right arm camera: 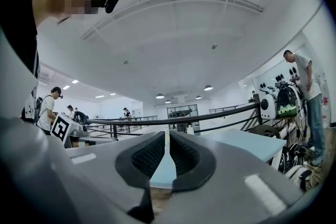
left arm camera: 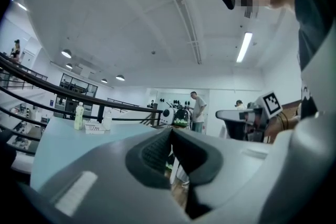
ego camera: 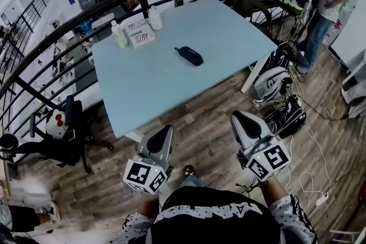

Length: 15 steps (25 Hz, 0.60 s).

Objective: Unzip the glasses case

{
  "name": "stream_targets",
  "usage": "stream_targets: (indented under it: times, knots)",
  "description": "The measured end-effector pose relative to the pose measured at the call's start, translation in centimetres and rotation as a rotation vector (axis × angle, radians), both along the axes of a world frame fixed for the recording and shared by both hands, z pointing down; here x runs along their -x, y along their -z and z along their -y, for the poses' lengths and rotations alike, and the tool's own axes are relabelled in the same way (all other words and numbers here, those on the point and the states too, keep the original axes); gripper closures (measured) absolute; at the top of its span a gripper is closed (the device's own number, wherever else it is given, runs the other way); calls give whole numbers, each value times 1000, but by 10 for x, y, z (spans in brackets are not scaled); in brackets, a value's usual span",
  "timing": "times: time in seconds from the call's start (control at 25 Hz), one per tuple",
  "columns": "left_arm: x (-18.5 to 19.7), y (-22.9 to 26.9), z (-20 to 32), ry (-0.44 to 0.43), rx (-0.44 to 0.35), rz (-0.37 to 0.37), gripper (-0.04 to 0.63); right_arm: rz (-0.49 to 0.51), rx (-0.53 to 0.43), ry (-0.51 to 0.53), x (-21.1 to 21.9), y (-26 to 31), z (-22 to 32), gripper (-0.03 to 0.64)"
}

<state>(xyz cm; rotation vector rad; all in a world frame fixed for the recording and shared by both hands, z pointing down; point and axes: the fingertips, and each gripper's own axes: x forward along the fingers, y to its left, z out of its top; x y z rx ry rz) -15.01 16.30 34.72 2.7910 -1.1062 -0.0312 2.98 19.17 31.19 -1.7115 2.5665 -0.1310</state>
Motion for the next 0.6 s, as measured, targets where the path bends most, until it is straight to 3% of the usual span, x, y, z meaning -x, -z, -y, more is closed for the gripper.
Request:
stream_targets:
  times: [0.6]
  knots:
    - [37,-5,97,-24,15,-21,595,-34,23,-22,36,-3,87,565]
